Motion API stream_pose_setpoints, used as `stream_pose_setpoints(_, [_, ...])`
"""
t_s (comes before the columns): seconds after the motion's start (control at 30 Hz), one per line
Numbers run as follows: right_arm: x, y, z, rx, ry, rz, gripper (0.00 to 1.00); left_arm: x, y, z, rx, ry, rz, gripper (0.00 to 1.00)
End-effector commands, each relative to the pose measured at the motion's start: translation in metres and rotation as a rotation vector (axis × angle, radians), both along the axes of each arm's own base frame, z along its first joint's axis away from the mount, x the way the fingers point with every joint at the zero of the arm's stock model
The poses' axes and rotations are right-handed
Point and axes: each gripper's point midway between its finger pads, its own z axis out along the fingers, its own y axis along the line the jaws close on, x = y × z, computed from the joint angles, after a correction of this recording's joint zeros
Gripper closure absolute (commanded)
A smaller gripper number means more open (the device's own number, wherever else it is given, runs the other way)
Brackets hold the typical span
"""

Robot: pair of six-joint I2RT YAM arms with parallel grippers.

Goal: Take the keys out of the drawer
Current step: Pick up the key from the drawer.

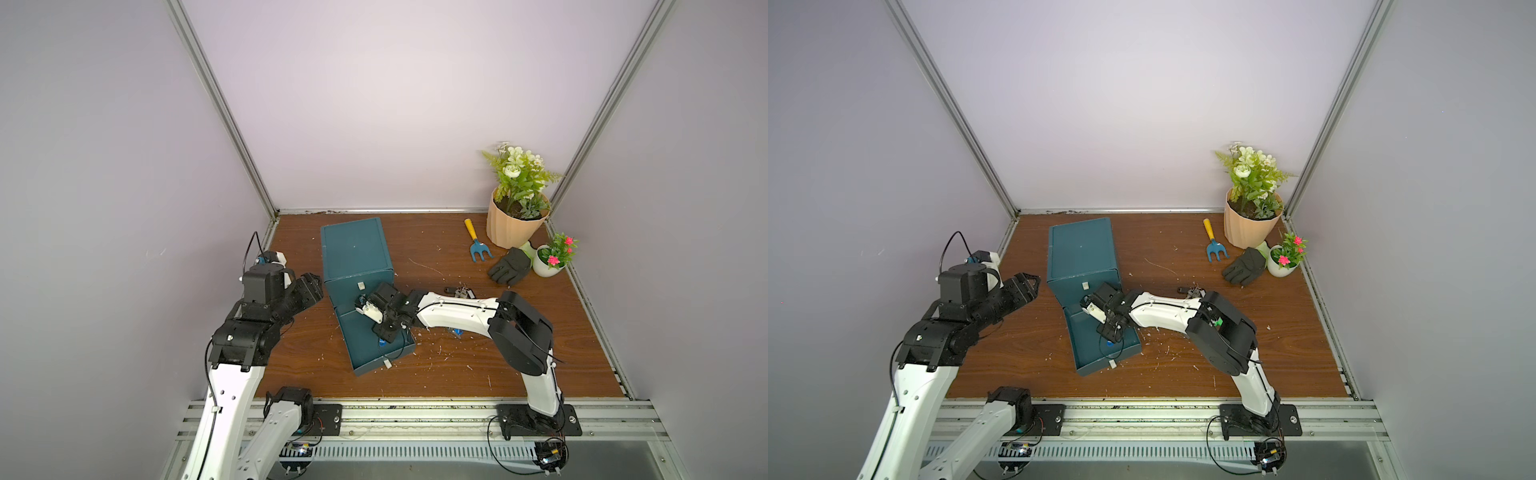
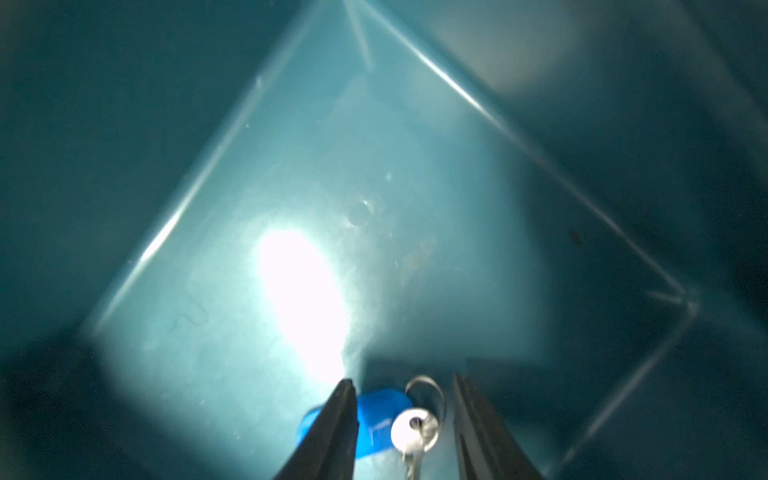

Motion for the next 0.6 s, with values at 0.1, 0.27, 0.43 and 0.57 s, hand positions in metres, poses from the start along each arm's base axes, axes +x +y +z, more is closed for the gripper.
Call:
stream_pose_setpoints(0.1, [0.004,-0.001,0.017,-0.017,-0.008,-0.063,0.56,0.002,0.004,0.000,0.019,-0.018,0.009,0.31])
stream_pose_setpoints(0.27, [-0.003,-0.001,0.006,-0.045,0.015,-0.080,0.56,0.001,0.004,-0.001,0.018,-0.020,0.005,0.31])
stream_pose_setpoints(0.43, [-0.004,-0.005,-0.008,-0.081,0.006,-0.124,0.55,0.000,0.002,-0.003,0.017,-0.023,-0.006,0.30])
stream_pose_setpoints(0.57, [0.001,-0.006,-0.015,-0.080,-0.002,-0.175,0.54,-0.001,0.000,-0.007,0.016,-0.018,-0.018,0.30])
